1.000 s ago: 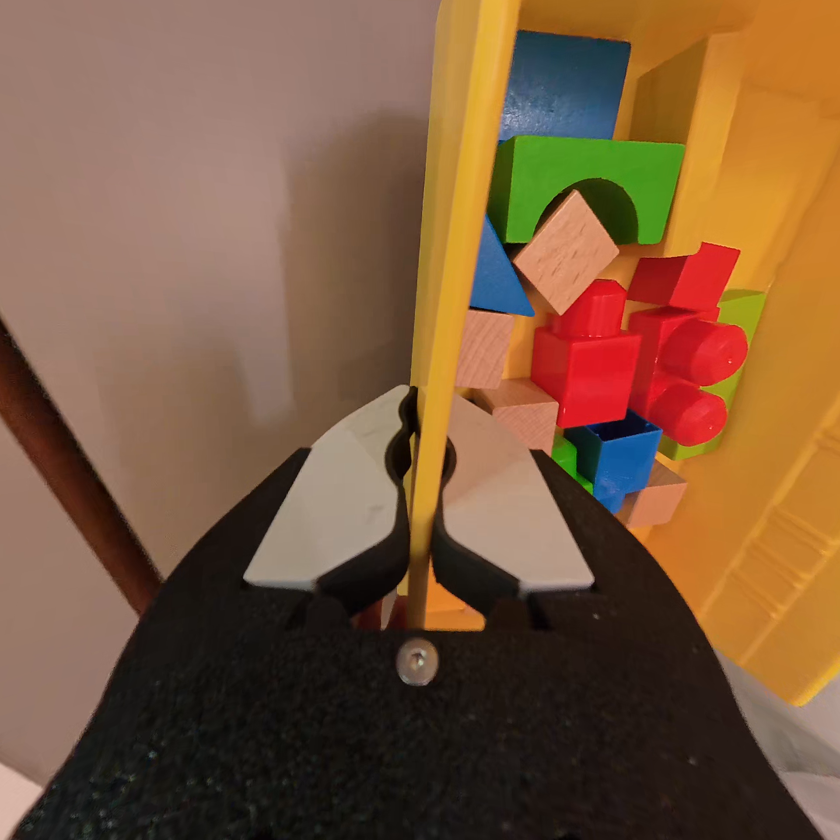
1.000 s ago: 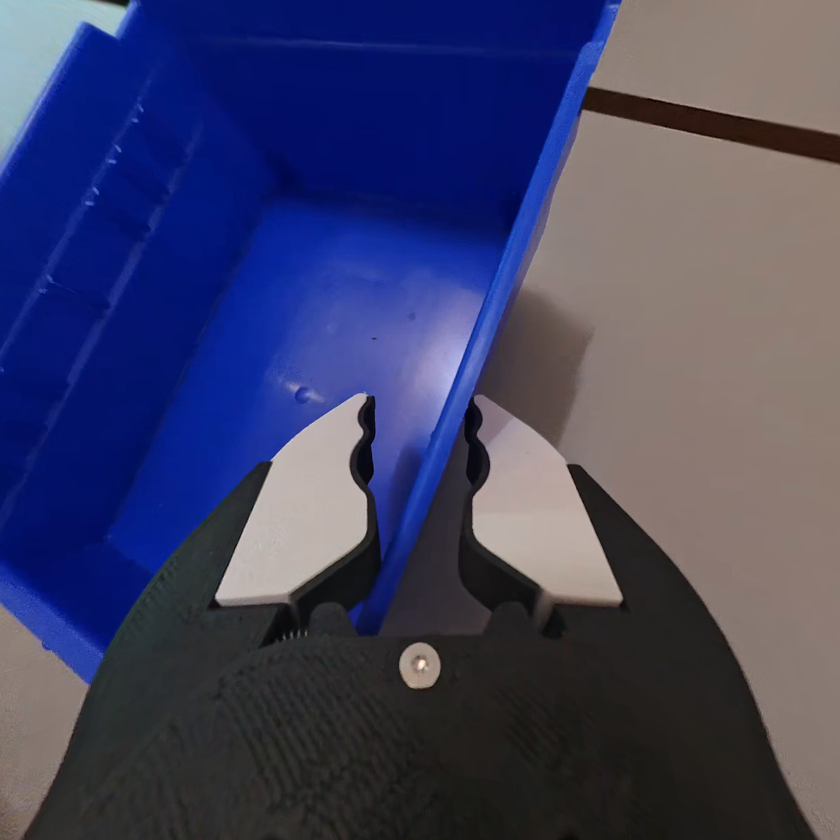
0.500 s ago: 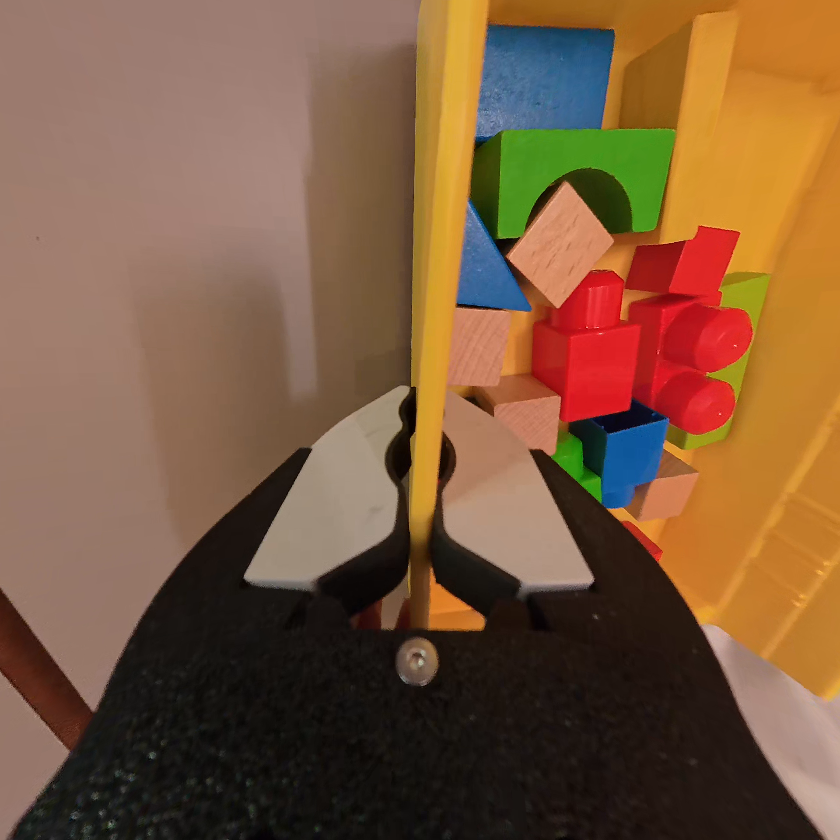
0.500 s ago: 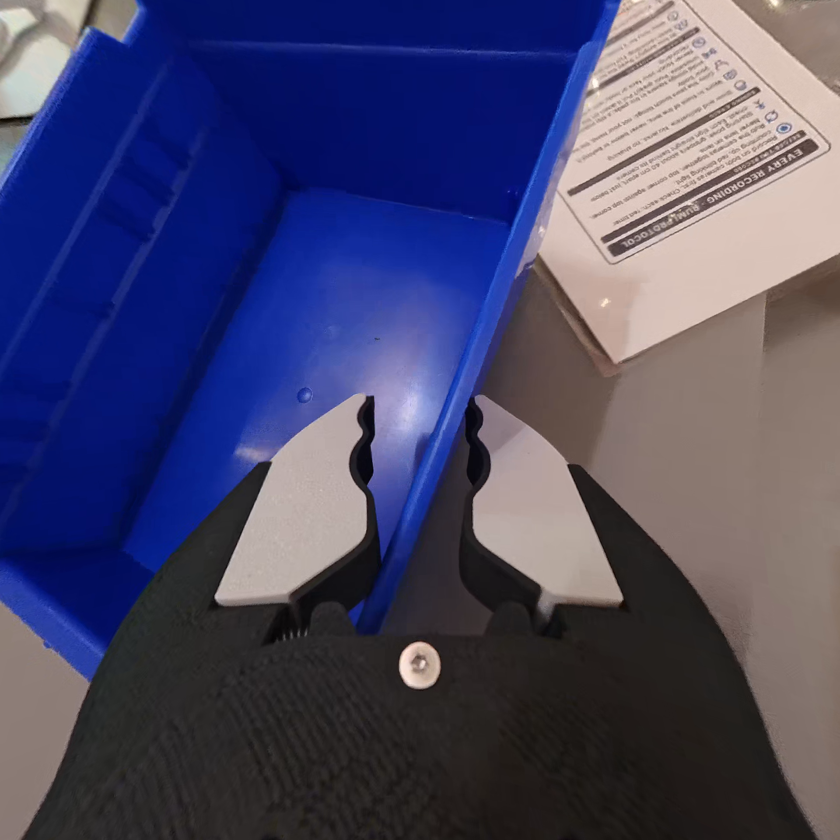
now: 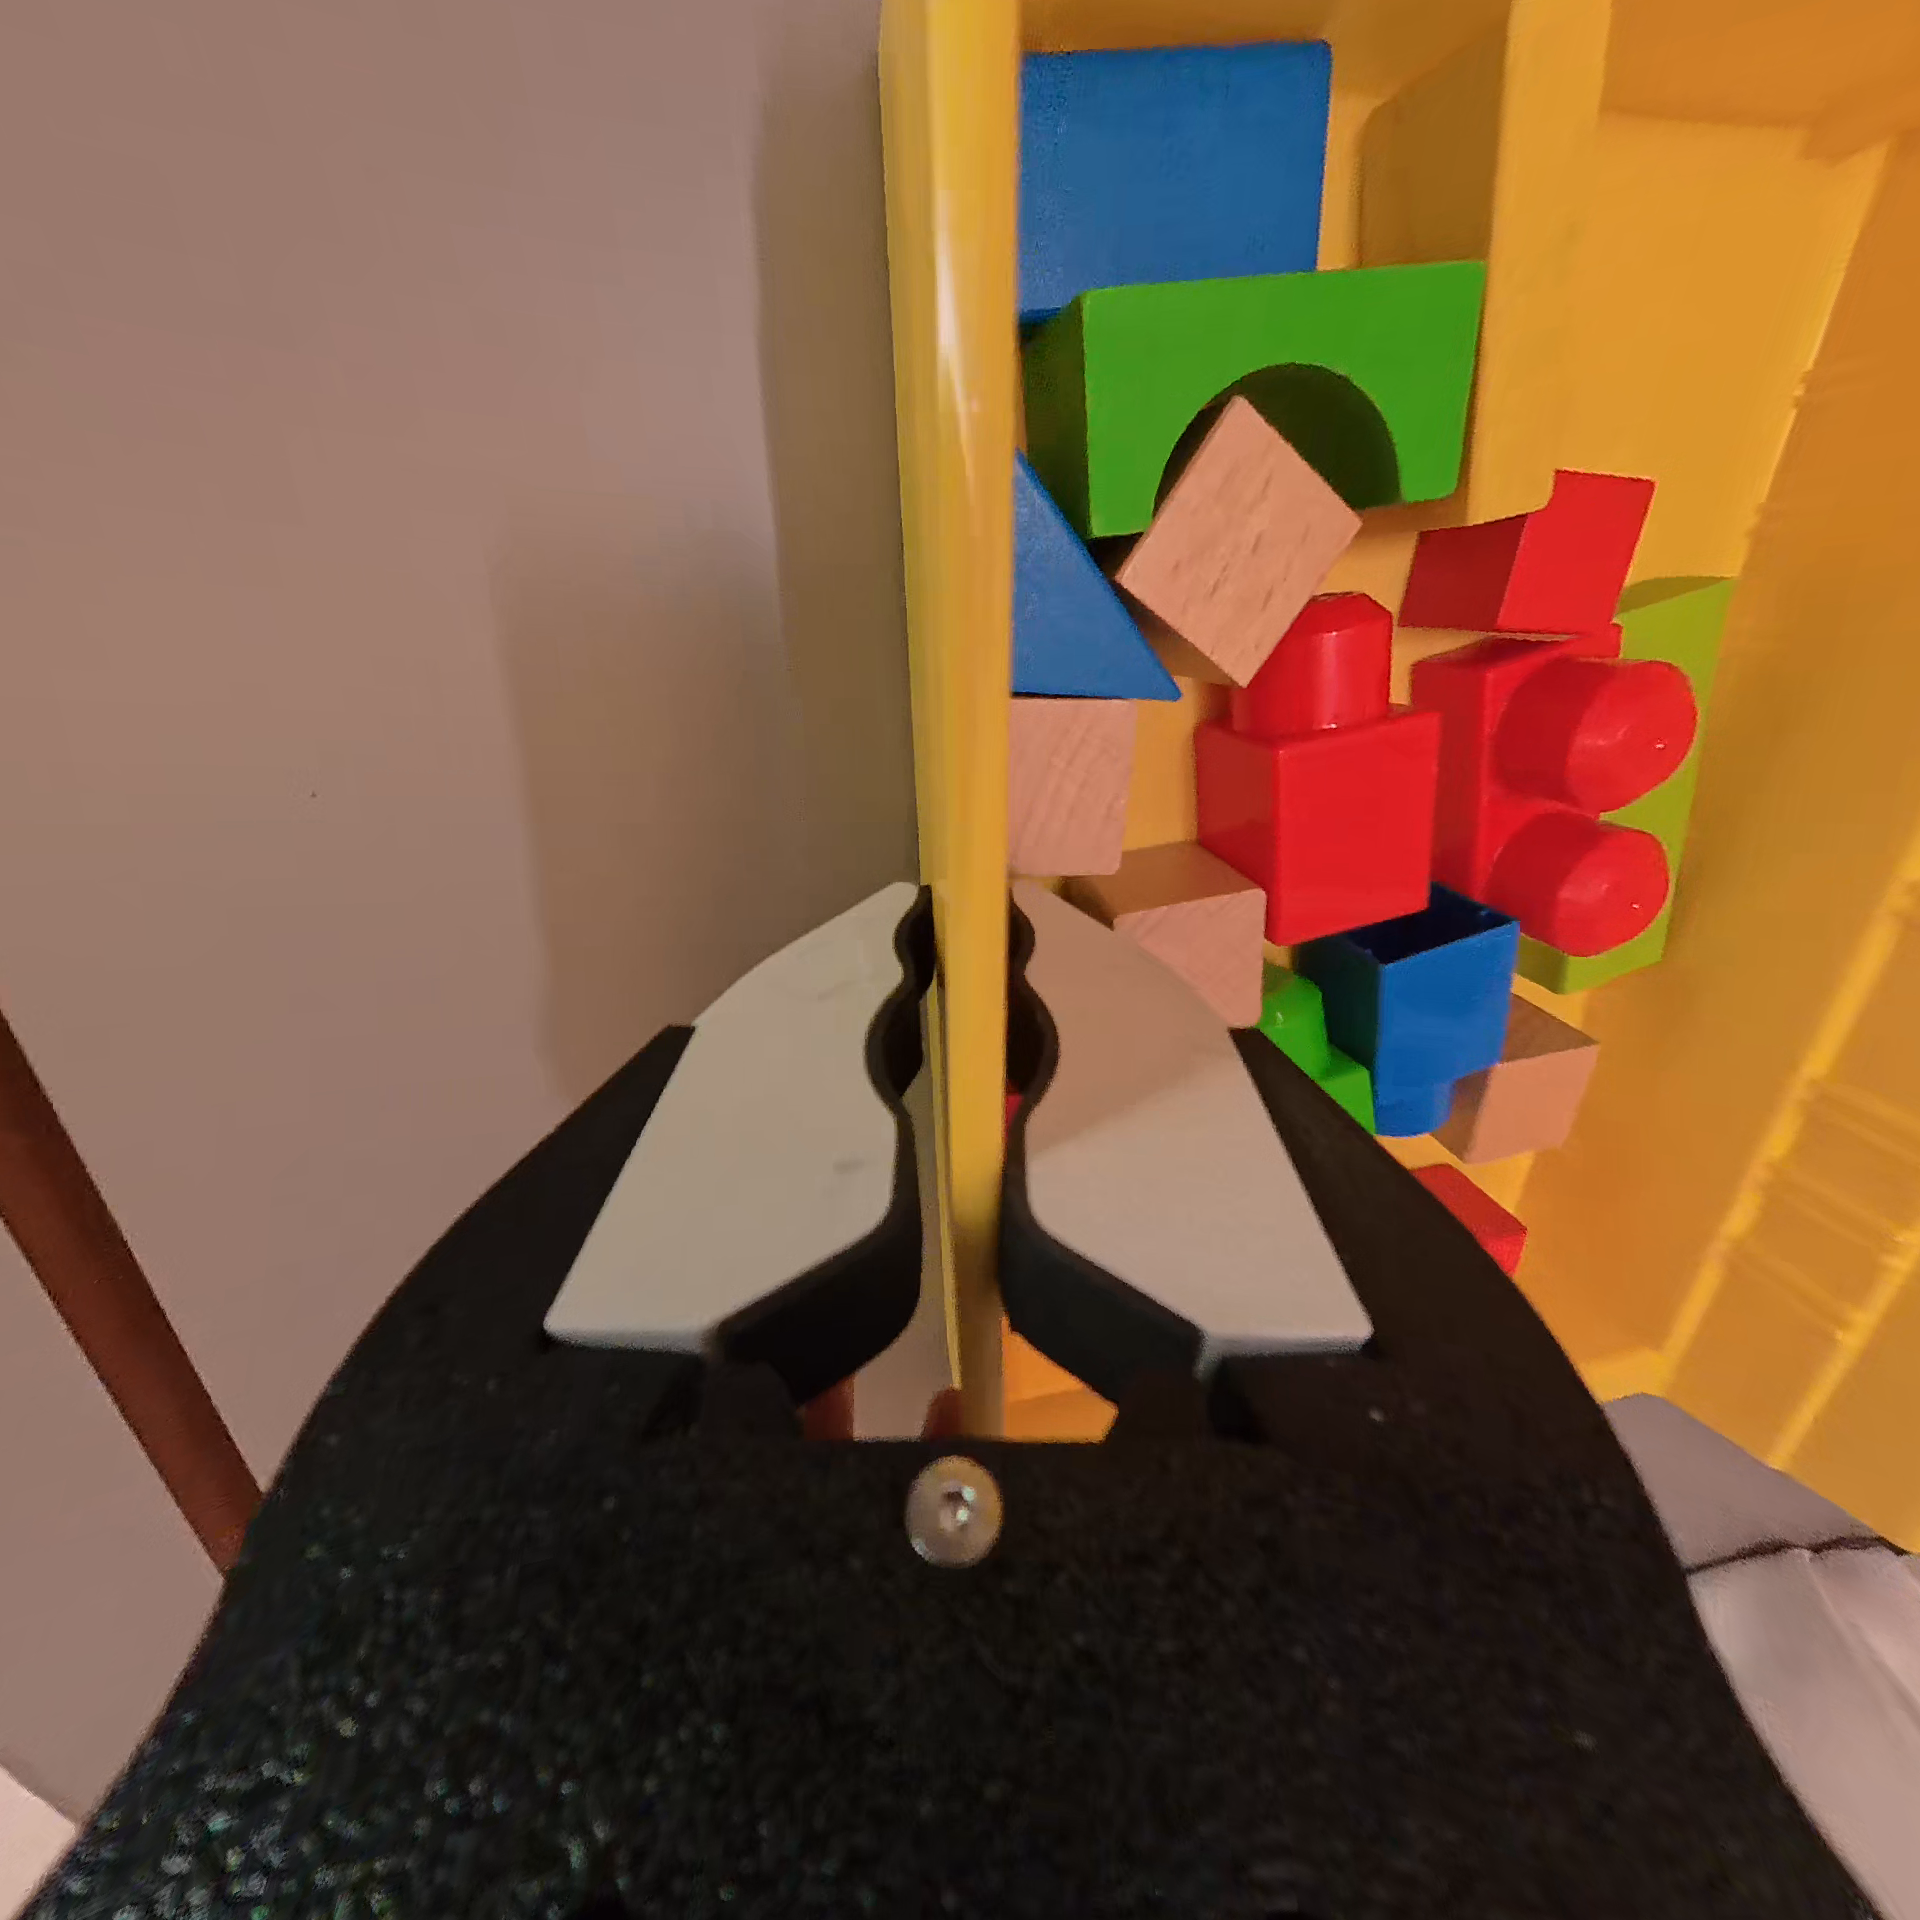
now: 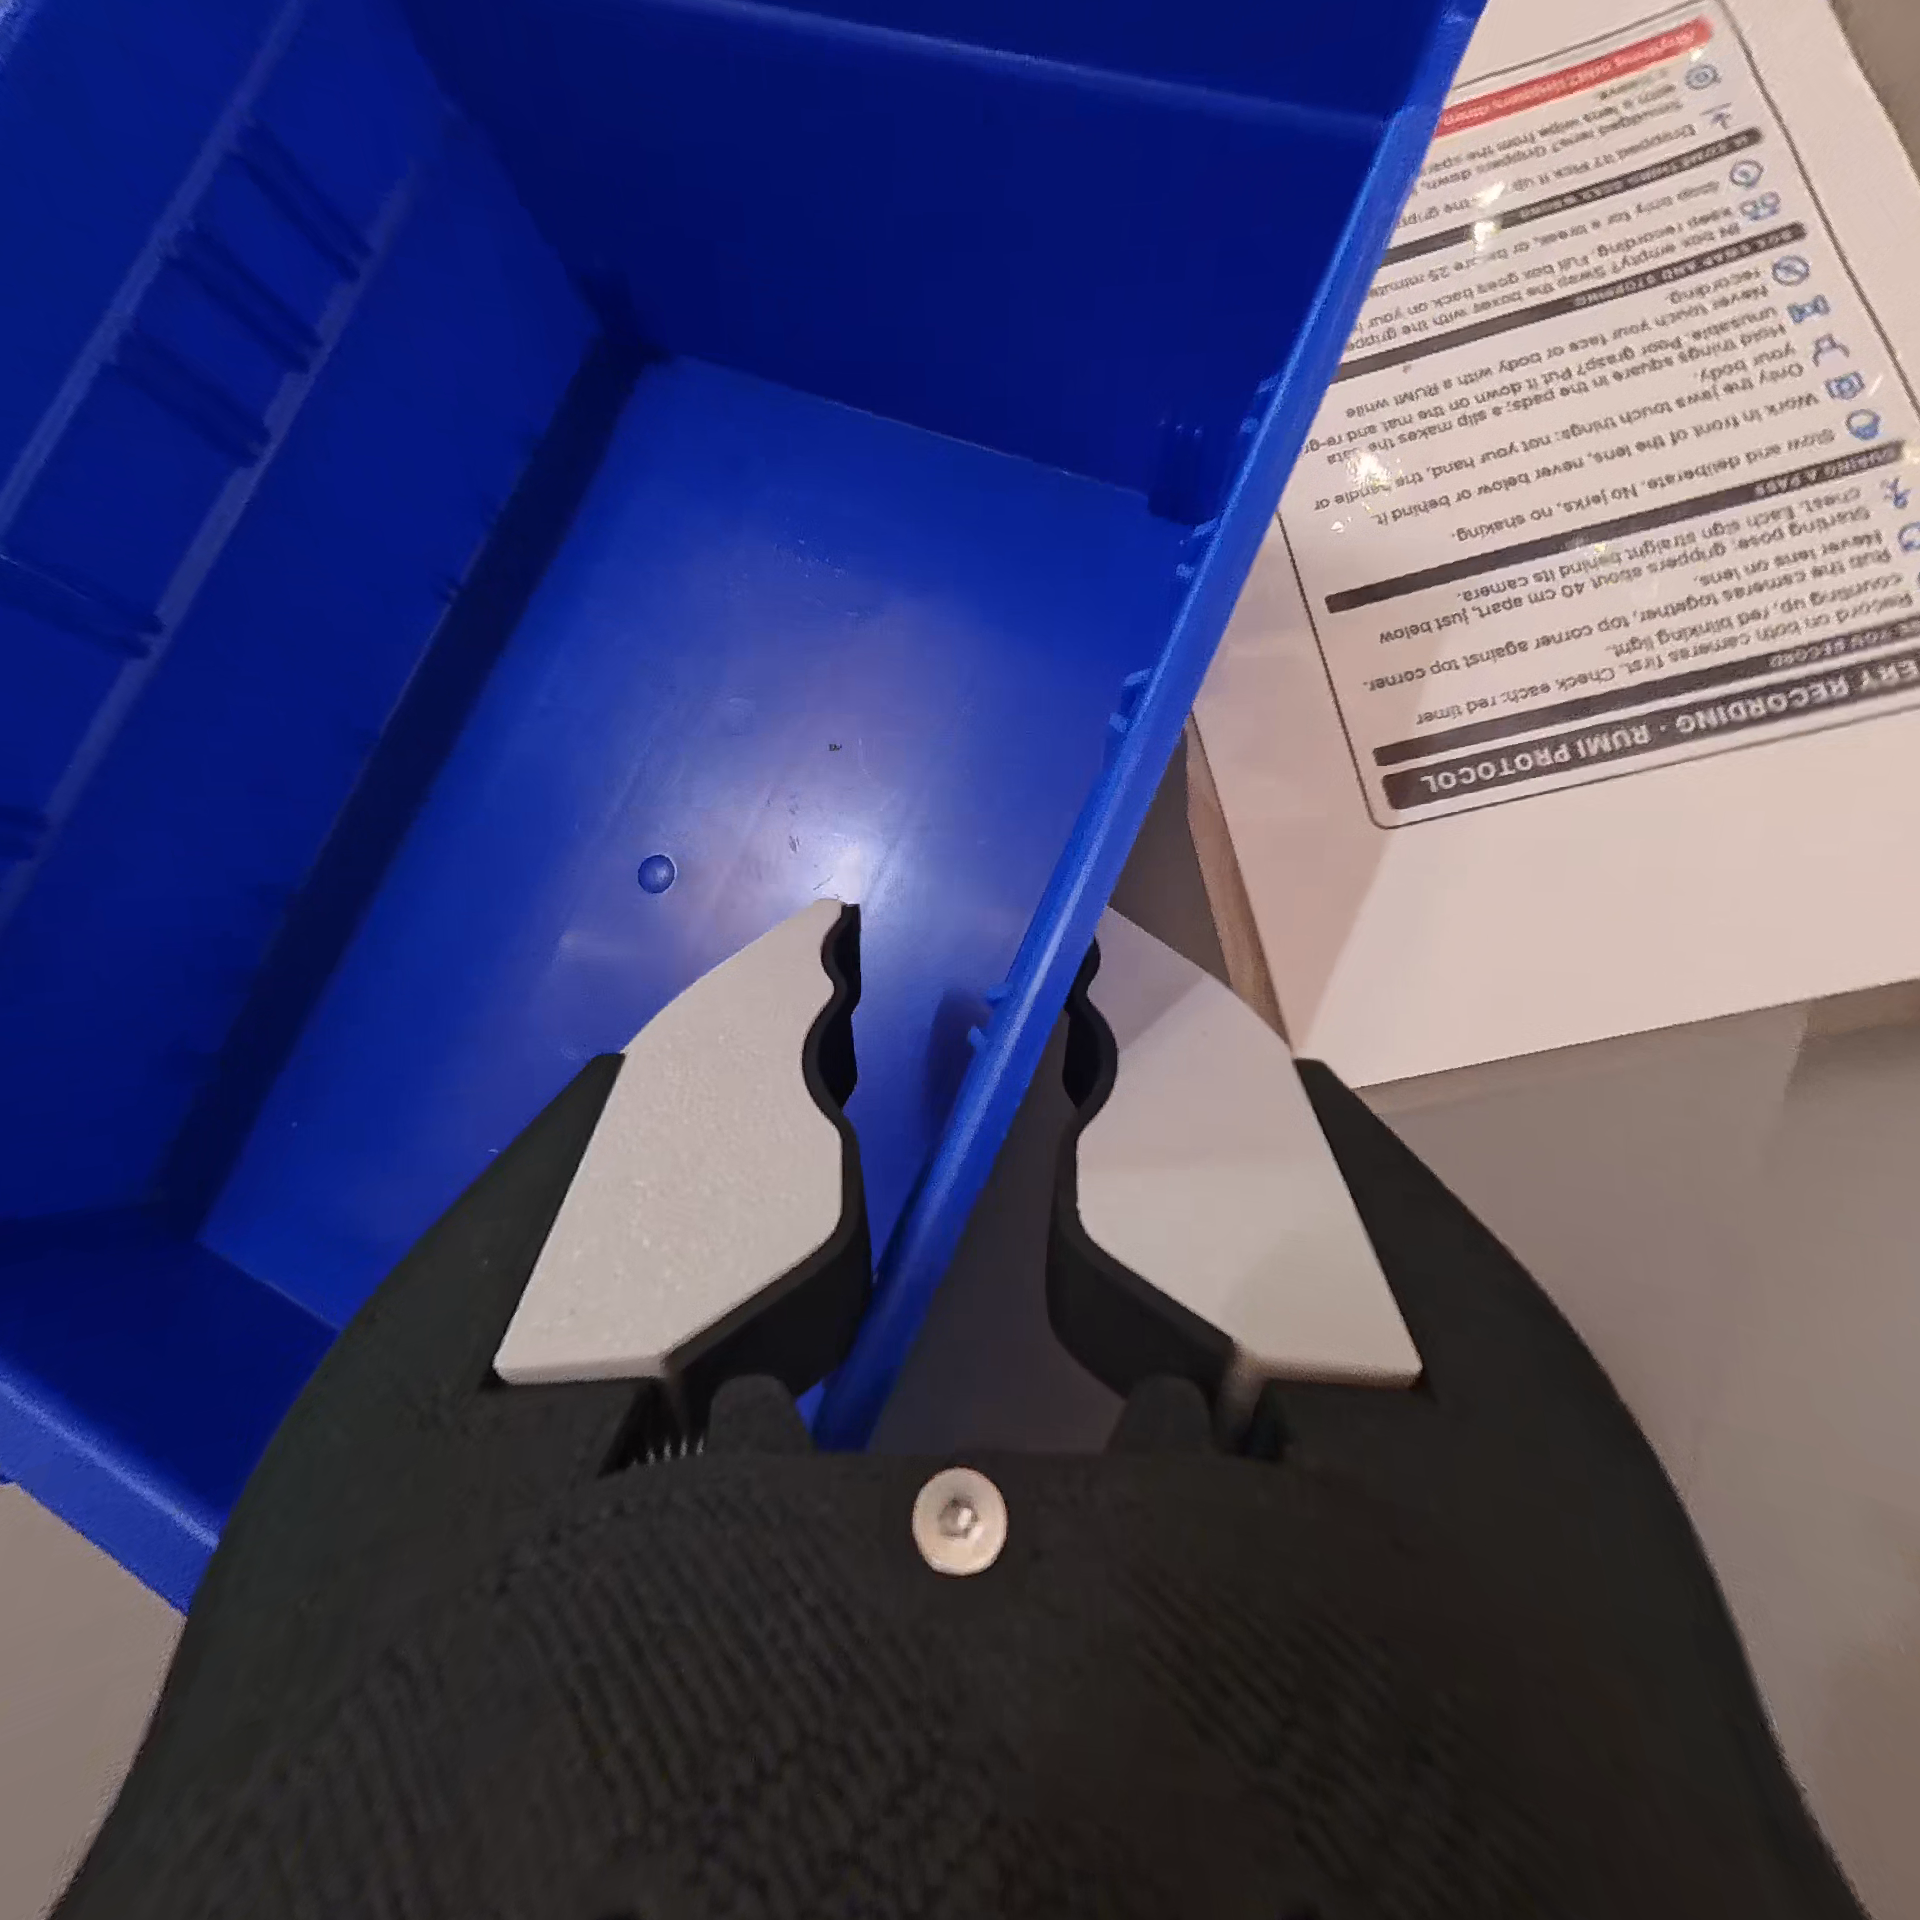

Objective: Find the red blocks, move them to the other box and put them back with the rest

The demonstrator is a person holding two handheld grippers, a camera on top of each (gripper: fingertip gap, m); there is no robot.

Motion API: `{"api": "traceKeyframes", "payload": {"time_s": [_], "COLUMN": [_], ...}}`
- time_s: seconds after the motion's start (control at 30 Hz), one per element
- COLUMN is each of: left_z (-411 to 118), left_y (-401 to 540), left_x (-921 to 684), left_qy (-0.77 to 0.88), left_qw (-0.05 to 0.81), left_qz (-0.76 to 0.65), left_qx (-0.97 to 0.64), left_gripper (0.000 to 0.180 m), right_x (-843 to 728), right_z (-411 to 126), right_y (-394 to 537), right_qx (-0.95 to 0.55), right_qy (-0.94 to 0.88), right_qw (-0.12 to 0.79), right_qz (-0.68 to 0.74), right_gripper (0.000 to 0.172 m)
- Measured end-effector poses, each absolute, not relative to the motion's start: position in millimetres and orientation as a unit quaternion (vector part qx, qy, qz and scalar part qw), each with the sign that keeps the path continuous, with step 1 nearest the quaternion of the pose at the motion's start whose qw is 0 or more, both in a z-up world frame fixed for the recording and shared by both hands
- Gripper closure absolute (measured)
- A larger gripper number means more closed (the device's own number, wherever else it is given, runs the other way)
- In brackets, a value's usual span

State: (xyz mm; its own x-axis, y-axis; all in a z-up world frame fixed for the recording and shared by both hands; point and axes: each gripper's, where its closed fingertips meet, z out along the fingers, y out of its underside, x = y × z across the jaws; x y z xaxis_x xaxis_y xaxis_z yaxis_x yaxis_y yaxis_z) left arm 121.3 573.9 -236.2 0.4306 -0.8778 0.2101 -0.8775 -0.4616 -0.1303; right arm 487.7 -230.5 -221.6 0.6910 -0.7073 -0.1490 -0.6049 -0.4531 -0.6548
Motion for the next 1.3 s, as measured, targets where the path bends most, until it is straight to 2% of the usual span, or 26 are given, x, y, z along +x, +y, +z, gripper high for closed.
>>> {"api": "traceKeyframes", "payload": {"time_s": [0.17,0.23,0.3,0.4,0.5,0.6,0.73,0.9,1.07,1.3], "left_z": [-235.1,-233.1,-221.6,-190.5,-153.8,-115.3,-89.2,-95.2,-113.2,-139.0], "left_y": [572.3,580.0,590.1,598.8,590.8,565.3,520.3,466.3,430.7,429.0], "left_x": [121.7,119.7,123.4,127.0,127.7,129.3,122.0,102.7,82.8,69.6], "left_qy": [0.517,0.521,0.537,0.531,0.515,0.49,0.475,0.516,0.539,0.574], "left_qw": [0.012,0.042,0.107,0.199,0.263,0.309,0.324,0.346,0.34,0.3], "left_qz": [-0.135,-0.116,-0.113,-0.129,-0.183,-0.281,-0.367,-0.361,-0.344,-0.271], "left_qx": [-0.846,-0.844,-0.829,-0.814,-0.795,-0.766,-0.731,-0.695,-0.689,-0.712], "left_gripper": [0.165,0.151,0.148,0.141,0.128,0.115,0.111,0.108,0.117,0.118], "right_x": [486.4,483.6,488.3,493.0,469.6,425.1,360.3,292.1,255.3,233.2], "right_z": [-222.4,-219.3,-206.3,-159.9,-103.3,-72.3,-50.5,-46.3,-77.6,-97.9], "right_y": [-229.7,-231.6,-239.2,-247.7,-228.3,-192.6,-128.9,-60.6,-30.4,-32.0], "right_qx": [-0.862,-0.867,-0.864,-0.838,-0.79,-0.771,-0.739,-0.684,-0.711,-0.723], "right_qy": [0.366,0.356,0.354,0.342,0.34,0.321,0.276,0.237,0.218,0.204], "right_qw": [0.342,0.34,0.337,0.357,0.437,0.489,0.57,0.665,0.643,0.628], "right_qz": [-0.078,-0.081,-0.124,-0.231,-0.264,-0.25,-0.229,-0.185,-0.183,-0.201], "right_gripper": [0.131,0.117,0.11,0.084,0.077,0.068,0.073,0.075,0.073,0.077]}}
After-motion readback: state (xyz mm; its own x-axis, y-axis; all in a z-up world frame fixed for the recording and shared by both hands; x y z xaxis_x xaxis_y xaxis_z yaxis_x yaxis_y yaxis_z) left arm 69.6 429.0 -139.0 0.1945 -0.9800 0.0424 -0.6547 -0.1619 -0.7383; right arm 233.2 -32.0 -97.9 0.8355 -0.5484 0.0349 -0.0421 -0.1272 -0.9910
